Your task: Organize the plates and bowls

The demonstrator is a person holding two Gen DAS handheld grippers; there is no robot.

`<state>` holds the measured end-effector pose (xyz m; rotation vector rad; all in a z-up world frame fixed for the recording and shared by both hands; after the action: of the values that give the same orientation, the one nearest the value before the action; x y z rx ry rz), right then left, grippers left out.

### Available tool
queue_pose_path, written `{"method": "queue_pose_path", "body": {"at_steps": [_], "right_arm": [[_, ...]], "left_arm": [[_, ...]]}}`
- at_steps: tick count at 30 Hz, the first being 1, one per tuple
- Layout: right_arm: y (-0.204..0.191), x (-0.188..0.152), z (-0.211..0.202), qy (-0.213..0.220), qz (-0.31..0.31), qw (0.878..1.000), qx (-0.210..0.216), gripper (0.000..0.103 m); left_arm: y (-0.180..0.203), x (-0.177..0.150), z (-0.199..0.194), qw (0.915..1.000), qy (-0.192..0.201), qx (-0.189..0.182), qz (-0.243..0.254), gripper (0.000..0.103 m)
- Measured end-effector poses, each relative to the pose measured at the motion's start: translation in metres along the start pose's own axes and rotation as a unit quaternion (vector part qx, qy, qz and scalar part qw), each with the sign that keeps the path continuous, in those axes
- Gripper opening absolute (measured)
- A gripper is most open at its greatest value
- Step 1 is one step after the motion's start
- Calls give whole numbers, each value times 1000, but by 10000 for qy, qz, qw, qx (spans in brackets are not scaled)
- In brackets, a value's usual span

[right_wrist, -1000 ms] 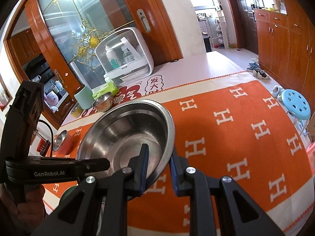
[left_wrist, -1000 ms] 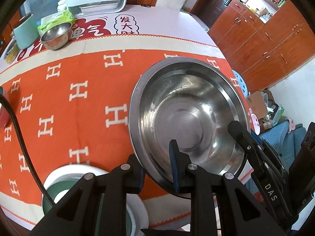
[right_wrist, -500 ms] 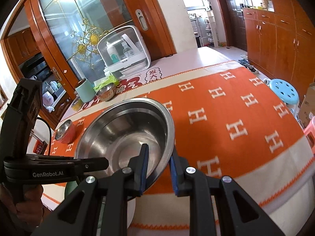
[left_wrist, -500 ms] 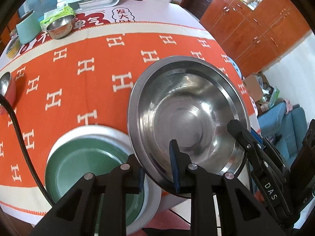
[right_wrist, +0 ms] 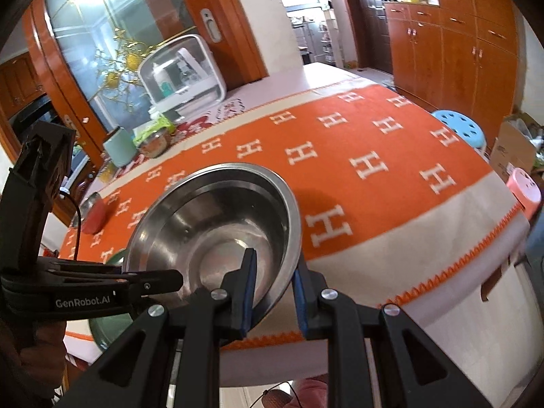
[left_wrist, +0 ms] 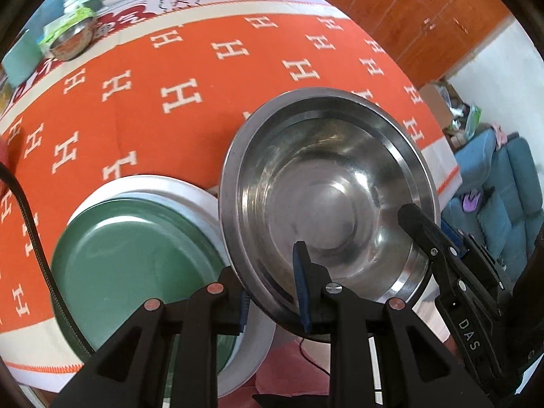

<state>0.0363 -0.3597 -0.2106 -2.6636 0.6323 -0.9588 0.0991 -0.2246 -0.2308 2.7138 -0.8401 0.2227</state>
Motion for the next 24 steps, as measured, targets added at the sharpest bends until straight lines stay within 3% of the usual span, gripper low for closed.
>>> {"method": "queue_pose_path", "body": {"at_steps": [10, 16, 24], "right_arm": [[30, 2, 24, -224, 144, 9992, -306, 20], [42, 10, 41, -499, 222, 9982, -248, 20], [41, 14, 58, -1031, -290, 9942, -111, 22]], "left_arm": [[22, 19, 38, 9981, -370, 116, 472, 24], [23, 33, 53, 9975, -525, 117, 466, 25], [18, 38, 72, 9937, -998, 89, 501, 26]]}}
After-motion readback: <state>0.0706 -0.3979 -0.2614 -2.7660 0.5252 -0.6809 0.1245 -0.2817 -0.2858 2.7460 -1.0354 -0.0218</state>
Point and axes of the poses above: each gripper's, at about its wrist camera, not at the fingertips, and z roughly the way its jaws point, y to its right, x to its top, the point moved 6 cm from there along z, roughly the way its jaws point, and after that the axes turned 10 degrees about z, right-handed, at the moved point
